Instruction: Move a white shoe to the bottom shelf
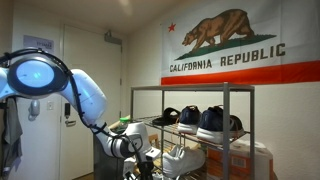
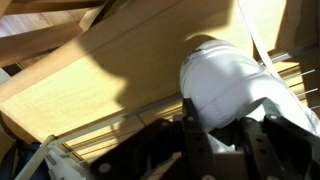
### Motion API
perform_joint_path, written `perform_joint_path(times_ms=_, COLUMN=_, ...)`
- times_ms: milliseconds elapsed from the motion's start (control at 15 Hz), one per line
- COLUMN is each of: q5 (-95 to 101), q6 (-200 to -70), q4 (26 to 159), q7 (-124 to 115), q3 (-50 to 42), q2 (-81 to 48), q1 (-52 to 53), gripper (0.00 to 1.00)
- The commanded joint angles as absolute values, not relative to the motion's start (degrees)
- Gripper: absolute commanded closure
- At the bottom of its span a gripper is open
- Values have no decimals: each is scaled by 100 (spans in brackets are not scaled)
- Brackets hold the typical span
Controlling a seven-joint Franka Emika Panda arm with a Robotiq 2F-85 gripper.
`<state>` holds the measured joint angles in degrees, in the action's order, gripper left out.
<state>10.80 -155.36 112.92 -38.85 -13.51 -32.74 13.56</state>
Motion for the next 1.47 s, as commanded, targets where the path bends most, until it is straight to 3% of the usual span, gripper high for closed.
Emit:
perform_joint_path(times_ms=0, q5=1168, q6=-15753, q4=11330, q7=-4170, q3=-1564, q2=-3269, q1=1603, gripper=64)
perform_joint_path(times_ms=533, q5=1218, q6=-15590, q4=11398, q7=-4210, q3=-1760, q2=-3067, q1=1843, gripper=5)
perform_joint_path(times_ms=600, q5=1206, q6=-15470, q4=11401, q7=-4111, q3=-1716, q2=-3004, q1=1817, gripper=1)
perform_joint_path(times_ms=1400, q5=1010, q6=-12213, q4=11359, q7=-2886, q3=-790, q2=-1644, q1=1143, gripper=0)
